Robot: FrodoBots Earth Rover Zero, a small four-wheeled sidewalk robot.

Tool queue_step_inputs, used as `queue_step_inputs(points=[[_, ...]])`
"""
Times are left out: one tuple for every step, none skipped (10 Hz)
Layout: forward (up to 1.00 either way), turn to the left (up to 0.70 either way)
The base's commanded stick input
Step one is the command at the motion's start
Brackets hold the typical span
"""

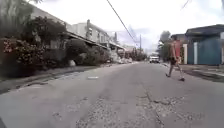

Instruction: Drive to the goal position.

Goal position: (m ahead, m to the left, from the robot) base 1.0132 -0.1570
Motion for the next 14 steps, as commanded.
queue_step_inputs(points=[[1.0,0.03],[1.0,0.03],[1.0,0.03],[1.0,0.03],[1.0,0.03],[1.0,0.03],[1.0,0.03],[1.0,0.03],[1.0,0.03],[1.0,0.03],[1.0,0.03],[1.0,0.03],[1.0,0.03],[1.0,0.03]])
